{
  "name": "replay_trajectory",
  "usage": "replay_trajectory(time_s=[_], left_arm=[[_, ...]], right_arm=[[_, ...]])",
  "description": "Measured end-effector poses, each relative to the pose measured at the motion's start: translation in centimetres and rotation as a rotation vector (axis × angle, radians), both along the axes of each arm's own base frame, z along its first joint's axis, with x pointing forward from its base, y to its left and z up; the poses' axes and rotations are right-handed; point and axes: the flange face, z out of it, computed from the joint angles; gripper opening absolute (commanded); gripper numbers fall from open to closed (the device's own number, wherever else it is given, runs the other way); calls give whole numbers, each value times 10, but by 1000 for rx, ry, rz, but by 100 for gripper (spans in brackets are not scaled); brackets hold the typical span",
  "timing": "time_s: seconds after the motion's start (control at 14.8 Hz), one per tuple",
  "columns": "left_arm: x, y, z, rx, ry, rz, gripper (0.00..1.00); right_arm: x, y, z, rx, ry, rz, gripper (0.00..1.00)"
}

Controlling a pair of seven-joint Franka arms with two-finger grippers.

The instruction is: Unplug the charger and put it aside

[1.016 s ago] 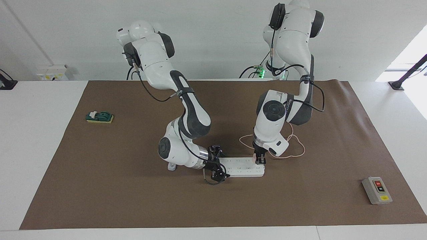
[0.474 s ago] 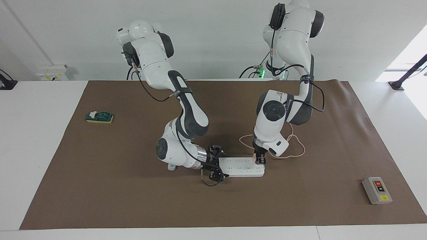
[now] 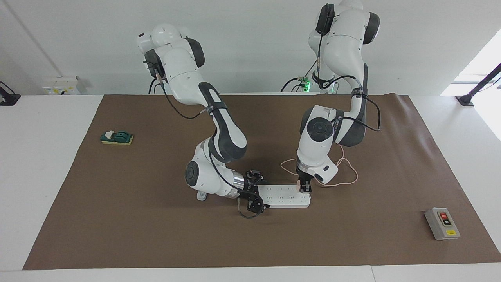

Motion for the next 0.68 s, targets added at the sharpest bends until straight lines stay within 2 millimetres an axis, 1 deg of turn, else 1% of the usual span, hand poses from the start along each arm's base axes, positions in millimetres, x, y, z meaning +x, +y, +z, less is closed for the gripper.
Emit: replay_trajectory(time_s=[0.14, 0.2, 0.27, 0.34, 0.54, 0.61, 0.68], left_arm=[[0, 0, 0, 0, 0, 0, 25], [0, 0, 0, 1, 0, 0, 25], [0, 0, 0, 1, 0, -1, 25], [0, 0, 0, 1, 0, -1, 24], [0, 0, 0, 1, -2, -2, 15], [0, 0, 1, 1, -4, -2, 9], [1, 0, 1, 0, -7, -2, 6]], right_arm=[[-1, 2, 0, 0, -11, 8, 100], [-1, 3, -1, 0, -21, 16, 64], [-1, 3, -1, -1, -28, 20, 18], [0, 2, 0, -2, -38, 17, 0], [0, 2, 0, -2, -38, 16, 0], [0, 2, 0, -2, -38, 16, 0], [0, 2, 0, -2, -37, 16, 0]])
